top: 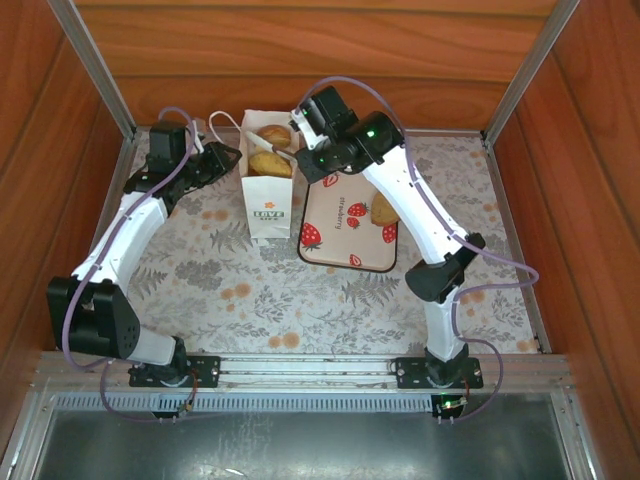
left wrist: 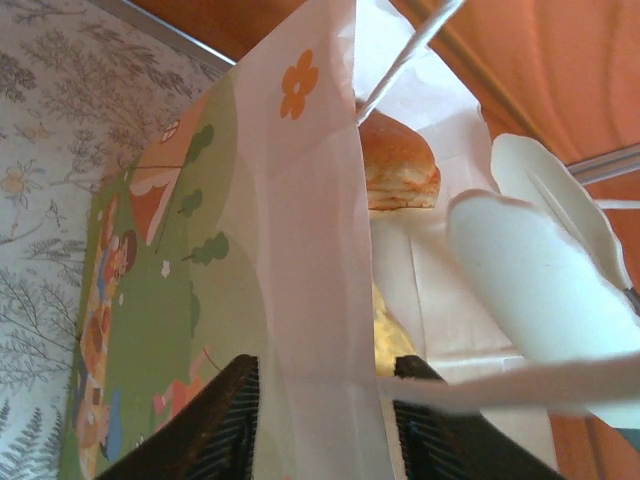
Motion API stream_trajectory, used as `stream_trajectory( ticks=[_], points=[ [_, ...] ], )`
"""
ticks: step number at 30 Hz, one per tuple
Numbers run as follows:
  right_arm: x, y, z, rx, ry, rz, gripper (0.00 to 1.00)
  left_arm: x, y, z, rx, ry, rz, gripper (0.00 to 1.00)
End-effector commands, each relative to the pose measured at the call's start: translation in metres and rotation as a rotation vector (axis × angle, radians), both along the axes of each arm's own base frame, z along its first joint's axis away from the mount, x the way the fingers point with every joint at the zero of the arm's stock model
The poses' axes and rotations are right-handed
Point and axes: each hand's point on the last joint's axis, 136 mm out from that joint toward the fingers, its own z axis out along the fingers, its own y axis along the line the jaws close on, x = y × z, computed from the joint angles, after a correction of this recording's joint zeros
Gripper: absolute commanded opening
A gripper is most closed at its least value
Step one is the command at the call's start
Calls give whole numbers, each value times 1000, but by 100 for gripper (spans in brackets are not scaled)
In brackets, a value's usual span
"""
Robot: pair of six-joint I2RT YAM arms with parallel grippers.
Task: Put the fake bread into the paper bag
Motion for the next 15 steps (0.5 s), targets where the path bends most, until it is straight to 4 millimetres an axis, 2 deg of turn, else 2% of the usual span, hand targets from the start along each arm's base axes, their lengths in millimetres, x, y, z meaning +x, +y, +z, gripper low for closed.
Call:
stream_trajectory(
  ticks=[1,5,9,12,14,15],
  points=[
    [-18,-4,60,146,-94,25,48,-11,-1,28,-10,-66,-16,47],
    [-34,-14,95,225,-142,38,48,-21,6,43,4,-115,10,56],
    [-46,-39,122,249,-208,10,48,-34,18,55,34,-168,56,63],
    [-49,-67,129,215,-254,-43,48,-43,29,59,66,-201,102,69],
    [-53,-92,132,184,-278,-93,48,-48,37,60,91,-221,136,73],
    [-53,-105,126,158,-275,-123,48,-52,42,58,106,-228,159,75]
  ],
)
